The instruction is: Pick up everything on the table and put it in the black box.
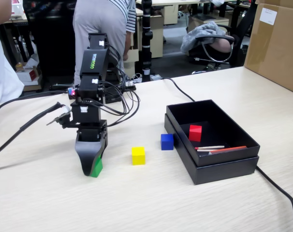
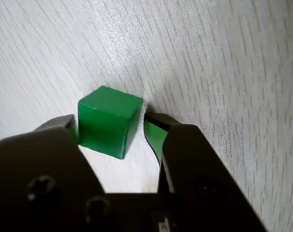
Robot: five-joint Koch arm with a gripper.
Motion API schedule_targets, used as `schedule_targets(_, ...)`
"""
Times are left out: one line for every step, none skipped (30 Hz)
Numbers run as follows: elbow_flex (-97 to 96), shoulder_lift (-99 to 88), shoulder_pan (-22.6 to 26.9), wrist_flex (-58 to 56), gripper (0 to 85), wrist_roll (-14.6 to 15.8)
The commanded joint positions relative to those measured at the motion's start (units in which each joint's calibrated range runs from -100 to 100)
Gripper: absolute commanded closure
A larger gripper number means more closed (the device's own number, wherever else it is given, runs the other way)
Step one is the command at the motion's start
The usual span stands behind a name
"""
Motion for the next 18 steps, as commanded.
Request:
schedule_targets(2.28,-0.47,-0.29,-1.45,63.4,0.05)
schedule_targets(2.19,-0.70,-0.34,-1.45,65.6,0.05)
schedule_targets(2.01,-1.16,-0.34,-1.45,66.4,0.05)
schedule_targets(1.64,-1.97,-0.34,-1.54,67.2,0.10)
schedule_targets(1.28,-2.88,-0.34,-1.71,68.0,0.10)
schedule_targets(1.10,-3.92,-0.34,-2.23,68.0,0.10)
schedule_targets(0.74,-5.52,-0.29,-2.66,68.0,0.10)
schedule_targets(0.10,-7.36,-0.29,-2.75,68.1,0.10)
schedule_targets(-0.44,-9.31,-0.24,-2.92,68.6,0.10)
schedule_targets(-1.17,-11.72,-0.20,-2.92,71.3,0.10)
schedule_targets(-1.80,-14.24,-0.15,-2.92,74.3,0.15)
schedule_targets(-2.53,-16.77,-0.05,-2.92,76.7,0.15)
schedule_targets(-4.43,-22.74,0.24,-2.92,78.7,0.15)
schedule_targets(-5.34,-25.83,0.44,-2.92,78.6,0.10)
schedule_targets(-6.15,-29.05,0.59,-2.92,78.6,0.10)
schedule_targets(-6.97,-32.49,0.88,-2.92,78.6,0.10)
schedule_targets(-8.15,-39.60,1.71,-3.27,78.5,0.05)
schedule_targets(-8.78,-43.27,2.30,-3.52,78.5,0.05)
